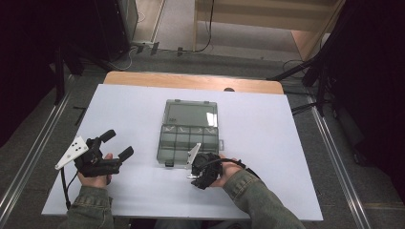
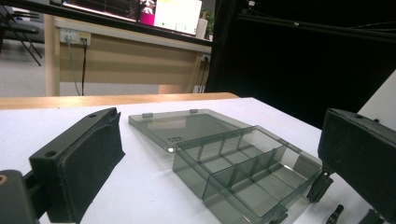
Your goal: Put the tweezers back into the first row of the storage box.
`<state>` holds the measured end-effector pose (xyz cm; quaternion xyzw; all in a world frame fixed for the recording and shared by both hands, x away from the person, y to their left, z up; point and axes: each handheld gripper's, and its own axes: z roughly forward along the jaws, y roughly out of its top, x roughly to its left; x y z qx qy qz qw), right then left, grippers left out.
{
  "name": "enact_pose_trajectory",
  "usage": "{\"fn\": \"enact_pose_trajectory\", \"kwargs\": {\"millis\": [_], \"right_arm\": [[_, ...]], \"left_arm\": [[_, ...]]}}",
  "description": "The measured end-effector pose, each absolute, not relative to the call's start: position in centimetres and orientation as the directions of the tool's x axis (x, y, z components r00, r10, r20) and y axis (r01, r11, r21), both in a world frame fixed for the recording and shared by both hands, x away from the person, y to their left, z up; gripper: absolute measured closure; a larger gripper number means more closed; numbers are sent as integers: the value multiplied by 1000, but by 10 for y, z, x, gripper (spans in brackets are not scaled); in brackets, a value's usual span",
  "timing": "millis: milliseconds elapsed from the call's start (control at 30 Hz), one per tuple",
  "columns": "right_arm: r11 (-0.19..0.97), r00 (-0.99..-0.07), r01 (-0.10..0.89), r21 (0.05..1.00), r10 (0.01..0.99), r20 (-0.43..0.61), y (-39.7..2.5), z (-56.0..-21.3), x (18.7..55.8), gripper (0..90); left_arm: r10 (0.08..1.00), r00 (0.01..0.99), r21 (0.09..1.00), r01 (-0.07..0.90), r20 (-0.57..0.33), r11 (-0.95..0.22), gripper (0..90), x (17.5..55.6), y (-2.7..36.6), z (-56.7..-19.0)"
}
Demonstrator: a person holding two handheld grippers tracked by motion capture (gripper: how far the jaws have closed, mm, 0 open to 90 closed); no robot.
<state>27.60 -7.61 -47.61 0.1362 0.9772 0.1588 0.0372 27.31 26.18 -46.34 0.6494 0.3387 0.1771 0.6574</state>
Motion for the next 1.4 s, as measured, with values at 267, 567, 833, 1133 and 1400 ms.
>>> {"fn": "enact_pose_trajectory", "kwargs": {"millis": [267, 567, 833, 1133, 1400], "right_arm": [[939, -962, 265, 218, 273, -6, -68, -477, 286, 625], [958, -971, 241, 153, 240, 24, -60, -475, 290, 860], [953, -970, 243, 180, 238, 49, -62, -470, 290, 860], [946, -970, 242, 214, 238, 48, -67, -457, 290, 860], [936, -971, 236, 262, 237, 32, -68, -436, 295, 860]], "left_arm": [[673, 707, 974, 207, -217, 97, 0, 273, 262, -463], [671, 710, 974, 203, -215, 98, 0, 273, 262, -463], [672, 708, 974, 206, -217, 98, 0, 273, 262, -464], [672, 708, 974, 205, -216, 97, 0, 274, 262, -463], [671, 708, 974, 206, -218, 98, 0, 273, 262, -463]]}}
